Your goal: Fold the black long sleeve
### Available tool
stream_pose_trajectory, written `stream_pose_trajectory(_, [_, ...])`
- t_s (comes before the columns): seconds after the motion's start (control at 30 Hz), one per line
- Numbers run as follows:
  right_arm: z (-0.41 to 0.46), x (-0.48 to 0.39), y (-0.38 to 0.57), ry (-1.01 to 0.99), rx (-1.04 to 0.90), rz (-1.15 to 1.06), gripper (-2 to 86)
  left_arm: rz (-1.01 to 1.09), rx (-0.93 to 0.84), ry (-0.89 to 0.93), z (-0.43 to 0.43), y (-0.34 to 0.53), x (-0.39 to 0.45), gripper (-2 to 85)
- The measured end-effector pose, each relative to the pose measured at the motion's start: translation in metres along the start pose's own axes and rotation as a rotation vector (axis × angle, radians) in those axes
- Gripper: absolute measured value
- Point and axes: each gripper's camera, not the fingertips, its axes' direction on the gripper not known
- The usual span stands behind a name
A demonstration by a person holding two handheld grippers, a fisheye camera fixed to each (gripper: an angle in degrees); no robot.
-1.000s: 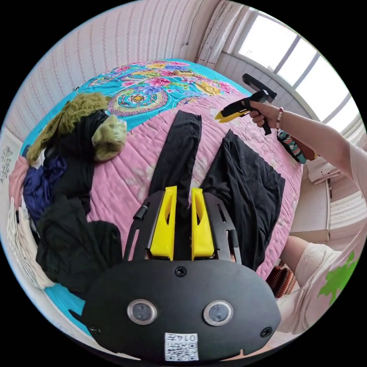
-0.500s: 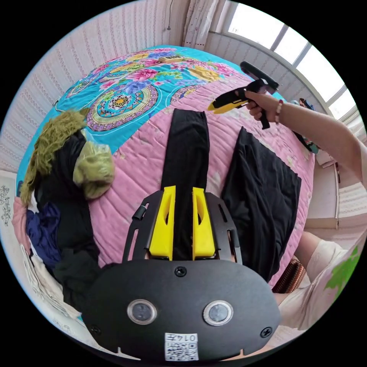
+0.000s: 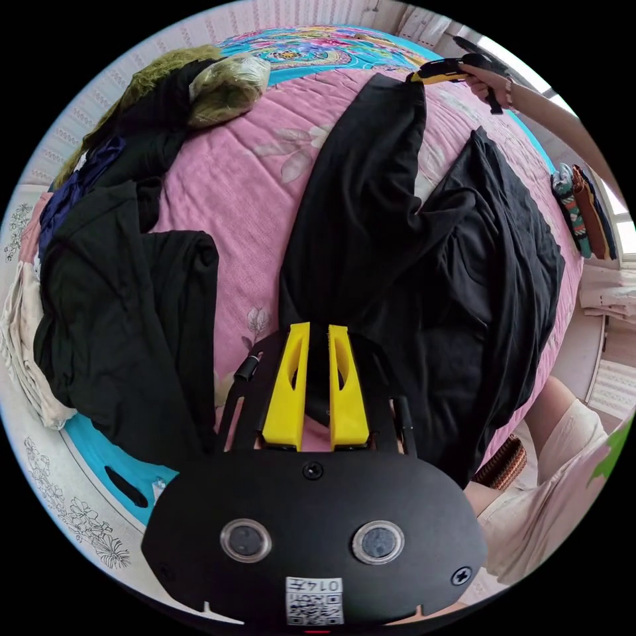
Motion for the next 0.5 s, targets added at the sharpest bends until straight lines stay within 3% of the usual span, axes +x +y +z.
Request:
stream_pose_trajectory(0.27, [-0.063,-0.055,0.051,-0.180,0.092,-0.213,0.0,0.026,-0.001,0.000,0.004,-0.001,-0.002,5.6])
stream_pose_trajectory(0.5, [-0.127,-0.135,0.162,-0.362,0.175,-0.672,0.0,0.018,0.016,-0.003,0.004,0.005,-0.004,5.5])
